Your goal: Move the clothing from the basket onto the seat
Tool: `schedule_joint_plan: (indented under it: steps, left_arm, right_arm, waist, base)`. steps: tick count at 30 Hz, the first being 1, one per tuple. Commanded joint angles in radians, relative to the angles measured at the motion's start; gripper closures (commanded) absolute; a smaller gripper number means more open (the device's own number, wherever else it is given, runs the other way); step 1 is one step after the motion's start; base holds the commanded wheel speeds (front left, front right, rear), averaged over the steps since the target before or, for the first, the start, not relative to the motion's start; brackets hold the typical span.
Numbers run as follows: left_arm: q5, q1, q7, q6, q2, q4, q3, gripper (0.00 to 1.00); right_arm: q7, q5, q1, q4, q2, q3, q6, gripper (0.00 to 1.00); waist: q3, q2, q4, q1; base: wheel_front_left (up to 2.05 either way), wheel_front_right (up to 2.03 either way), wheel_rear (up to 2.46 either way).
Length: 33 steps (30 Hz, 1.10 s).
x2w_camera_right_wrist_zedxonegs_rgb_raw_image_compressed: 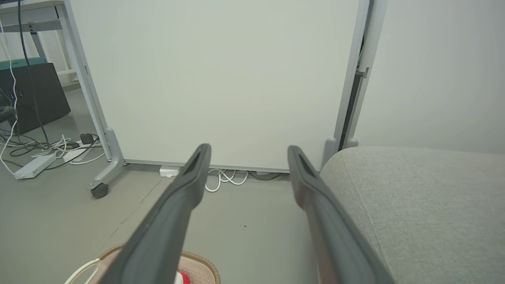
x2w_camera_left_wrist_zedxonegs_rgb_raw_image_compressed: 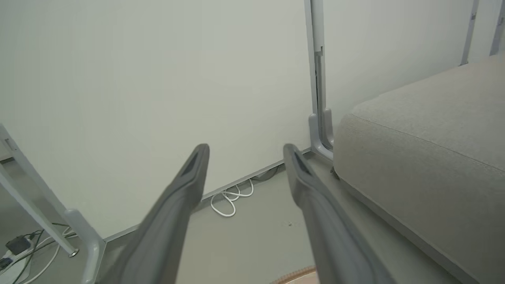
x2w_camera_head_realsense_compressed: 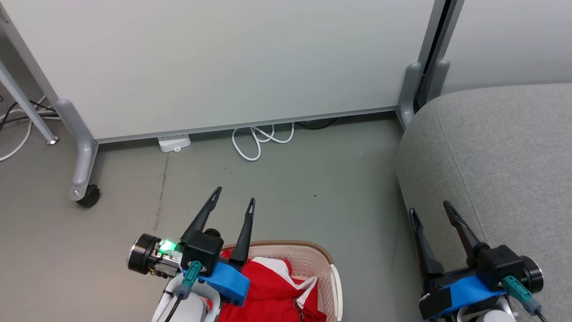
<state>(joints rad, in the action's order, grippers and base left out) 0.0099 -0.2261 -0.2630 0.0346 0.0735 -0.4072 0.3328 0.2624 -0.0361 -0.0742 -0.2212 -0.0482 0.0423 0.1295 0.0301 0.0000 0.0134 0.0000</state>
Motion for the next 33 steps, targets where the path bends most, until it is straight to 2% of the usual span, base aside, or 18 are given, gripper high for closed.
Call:
schedule_joint_plan:
  steps: [1, 4, 13, 23, 33]
  left_arm:
    - [0.004, -0.018, -0.003, 0.004, 0.006, -0.007, 0.003, 0.0]
    - [0.023, -0.088, -0.003, 0.04, 0.014, -0.101, 0.052, 0.0]
    - [0.055, -0.24, -0.003, 0.081, 0.041, -0.292, 0.151, 0.0]
    - [0.091, -0.458, -0.003, 0.096, 0.07, -0.553, 0.283, 0.0]
    - [0.017, -0.616, 0.026, 0.095, 0.056, -0.819, 0.519, 0.0]
  right_arm:
    - [0.004, 0.006, -0.013, 0.006, -0.004, 0.001, 0.002, 0.0]
    - [0.004, 0.011, -0.048, 0.02, -0.004, 0.005, 0.002, 0.0]
    - [0.004, 0.001, -0.148, 0.056, -0.004, 0.018, 0.002, 0.0]
    - [0.004, -0.032, -0.283, 0.124, -0.003, 0.042, 0.002, 0.0]
    - [0.004, -0.052, -0.379, 0.167, -0.003, 0.067, 0.002, 0.0]
  waist:
    - [0.016, 0.0, -0.01, 0.0]
    - [0.082, 0.0, -0.039, 0.0]
    - [0.254, 0.0, -0.117, 0.0]
    - [0.489, 0.0, -0.187, 0.0]
    - [0.664, 0.0, -0.226, 0.0]
  base:
    - [0.0, 0.0, 0.0]
    - [0.0, 0.0, 0.0]
    - [0.0, 0.0, 0.0]
    - [0.0, 0.0, 0.0]
    - [0.0, 0.0, 0.0]
